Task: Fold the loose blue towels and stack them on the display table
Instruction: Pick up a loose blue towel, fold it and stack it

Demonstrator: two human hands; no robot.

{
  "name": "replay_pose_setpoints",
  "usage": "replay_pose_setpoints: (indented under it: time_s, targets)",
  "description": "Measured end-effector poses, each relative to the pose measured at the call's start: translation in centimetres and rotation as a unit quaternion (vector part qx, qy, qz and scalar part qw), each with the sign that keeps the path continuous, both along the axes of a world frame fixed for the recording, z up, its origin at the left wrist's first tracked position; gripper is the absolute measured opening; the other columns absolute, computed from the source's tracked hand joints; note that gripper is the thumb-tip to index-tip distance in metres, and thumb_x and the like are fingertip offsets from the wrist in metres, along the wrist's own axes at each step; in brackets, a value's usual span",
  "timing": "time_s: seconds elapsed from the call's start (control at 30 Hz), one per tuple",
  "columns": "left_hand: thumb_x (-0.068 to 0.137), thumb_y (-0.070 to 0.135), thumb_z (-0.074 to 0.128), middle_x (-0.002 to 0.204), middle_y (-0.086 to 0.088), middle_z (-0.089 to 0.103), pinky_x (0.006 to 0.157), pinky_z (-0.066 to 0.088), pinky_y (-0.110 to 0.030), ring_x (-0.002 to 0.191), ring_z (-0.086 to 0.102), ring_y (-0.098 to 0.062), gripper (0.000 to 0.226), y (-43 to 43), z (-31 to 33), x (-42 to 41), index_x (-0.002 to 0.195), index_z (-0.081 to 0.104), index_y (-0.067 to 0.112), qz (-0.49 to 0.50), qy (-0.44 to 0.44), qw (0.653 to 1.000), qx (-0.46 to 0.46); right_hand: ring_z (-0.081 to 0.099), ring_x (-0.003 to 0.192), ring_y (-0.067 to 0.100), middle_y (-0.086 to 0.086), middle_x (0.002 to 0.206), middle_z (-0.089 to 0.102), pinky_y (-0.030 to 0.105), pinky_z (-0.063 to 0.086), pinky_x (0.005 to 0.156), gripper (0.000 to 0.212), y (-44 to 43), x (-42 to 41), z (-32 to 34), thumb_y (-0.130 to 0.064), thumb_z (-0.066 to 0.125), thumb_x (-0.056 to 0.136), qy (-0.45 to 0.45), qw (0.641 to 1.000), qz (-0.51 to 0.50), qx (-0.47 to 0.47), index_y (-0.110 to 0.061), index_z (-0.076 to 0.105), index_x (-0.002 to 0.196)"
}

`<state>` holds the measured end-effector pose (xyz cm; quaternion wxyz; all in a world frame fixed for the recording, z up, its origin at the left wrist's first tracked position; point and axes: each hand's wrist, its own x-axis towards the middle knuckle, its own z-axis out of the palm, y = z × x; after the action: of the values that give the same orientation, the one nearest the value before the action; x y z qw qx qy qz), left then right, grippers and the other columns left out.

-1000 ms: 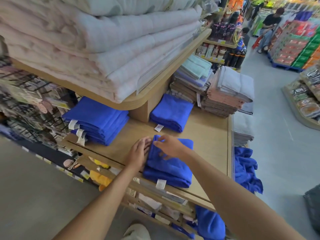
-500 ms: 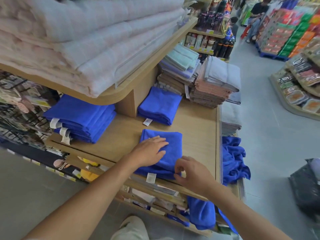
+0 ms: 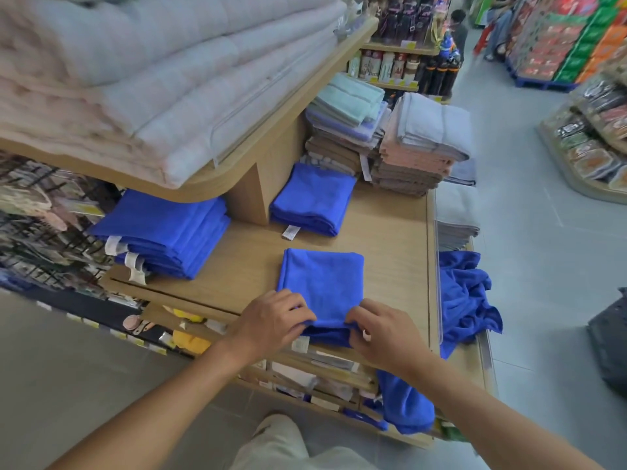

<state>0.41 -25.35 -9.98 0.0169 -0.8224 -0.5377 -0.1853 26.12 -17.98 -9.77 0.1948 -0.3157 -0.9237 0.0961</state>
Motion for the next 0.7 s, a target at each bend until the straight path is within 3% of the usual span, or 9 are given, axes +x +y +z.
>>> replay_pose_setpoints:
  time_s: [0.07, 0.2, 0.23, 0.3, 0.33, 0.4, 0.5, 0.6, 0.7]
  targets:
    - [0.094, 0.04, 0.065, 0.092, 0.011, 0.063, 0.071, 0.047, -0.028, 0.085, 0.057, -0.01, 0.014, -0.6, -0.3, 0.0, 0.099, 0.073, 0.031, 0.003, -0.01, 1.0, -0.027, 0.054, 0.059, 0.013, -0.01, 0.071, 0.057, 0.029, 0.045, 0.049, 0.003, -0.3, 0.7, -0.3, -0.027, 0.067, 0.079, -0.014, 0.999, 0.032, 0.006, -0.026, 0.068, 0.081]
    - [0.102, 0.043, 0.045, 0.085, 0.012, 0.068, 0.069, 0.052, -0.035, 0.081, 0.061, -0.008, 0.032, 0.1, 0.6, 0.2, 0.092, 0.073, 0.029, 0.071, -0.088, 0.992, -0.059, 0.045, 0.06, 0.01, -0.008, 0.057, 0.049, 0.032, 0.042, 0.054, 0.044, 1.5, -0.1, 0.8, -0.042, 0.054, 0.097, 0.023, 0.998, -0.051, -0.032, -0.021, 0.053, 0.059]
    - [0.103, 0.04, 0.043, 0.092, 0.013, 0.071, 0.072, 0.054, -0.035, 0.088, 0.063, -0.008, 0.032, 0.8, 0.9, 0.6, 0.102, 0.073, 0.029, 0.095, -0.113, 0.988, -0.054, 0.05, 0.068, 0.011, -0.009, 0.064, 0.057, 0.033, 0.046, 0.061, 0.04, 2.0, -1.1, 1.3, -0.042, 0.054, 0.099, 0.05, 0.996, -0.071, -0.036, -0.022, 0.061, 0.065]
    - [0.104, 0.029, 0.045, 0.121, 0.007, 0.07, 0.093, 0.052, -0.035, 0.116, 0.061, -0.014, 0.033, 3.0, 1.1, 1.7, 0.129, 0.066, 0.024, 0.135, -0.141, 0.979, -0.056, 0.06, 0.099, 0.019, -0.002, 0.103, 0.072, 0.034, 0.05, 0.086, 0.02, 3.0, -3.7, 1.8, -0.032, 0.06, 0.099, 0.095, 0.989, -0.101, -0.051, -0.02, 0.075, 0.104]
    - [0.105, 0.026, 0.045, 0.138, 0.002, 0.062, 0.106, 0.045, -0.037, 0.132, 0.052, -0.018, 0.039, 4.1, 0.9, 2.2, 0.141, 0.057, 0.019, 0.152, -0.132, 0.976, -0.081, 0.057, 0.119, 0.024, 0.004, 0.126, 0.068, 0.036, 0.047, 0.1, 0.032, 3.2, -5.1, 1.8, -0.028, 0.06, 0.099, 0.075, 0.988, -0.118, -0.065, -0.014, 0.069, 0.127]
    - [0.107, 0.034, 0.038, 0.164, 0.001, 0.032, 0.123, 0.023, -0.04, 0.153, 0.022, -0.018, 0.053, 5.2, -0.3, 2.8, 0.157, 0.033, 0.016, 0.187, -0.056, 0.969, -0.152, 0.037, 0.147, 0.027, 0.009, 0.158, 0.044, 0.04, 0.032, 0.119, 0.057, 2.9, -6.6, 0.5, -0.037, 0.05, 0.103, -0.028, 0.983, -0.152, -0.096, -0.008, 0.045, 0.152]
    - [0.105, 0.049, 0.023, 0.17, 0.011, 0.005, 0.127, 0.01, -0.042, 0.156, -0.003, -0.009, 0.064, 4.4, -2.6, 2.4, 0.163, 0.013, 0.024, 0.21, 0.011, 0.959, -0.192, 0.011, 0.159, 0.021, 0.005, 0.171, 0.018, 0.042, 0.015, 0.126, 0.075, 1.1, -6.2, -2.6, -0.058, 0.026, 0.103, -0.12, 0.974, -0.174, -0.08, -0.011, 0.024, 0.162]
    - [0.096, 0.057, 0.008, 0.17, 0.013, 0.003, 0.127, 0.013, -0.042, 0.155, -0.007, -0.006, 0.074, 4.1, -3.6, 2.2, 0.163, 0.012, 0.026, 0.204, -0.003, 0.963, -0.177, 0.006, 0.159, 0.018, 0.003, 0.172, 0.013, 0.043, 0.011, 0.126, 0.082, 0.3, -5.7, -4.0, -0.065, 0.014, 0.098, -0.101, 0.974, -0.182, -0.087, -0.015, 0.023, 0.163]
    - [0.099, 0.055, 0.013, 0.17, 0.012, 0.003, 0.126, 0.014, -0.04, 0.155, -0.008, -0.007, 0.071, 4.5, -3.9, 2.2, 0.163, 0.012, 0.023, 0.2, -0.001, 0.965, -0.169, -0.001, 0.159, 0.016, 0.001, 0.172, 0.007, 0.041, 0.004, 0.127, 0.083, 0.8, -5.9, -4.0, -0.065, 0.012, 0.097, -0.113, 0.974, -0.176, -0.082, -0.016, 0.017, 0.164]
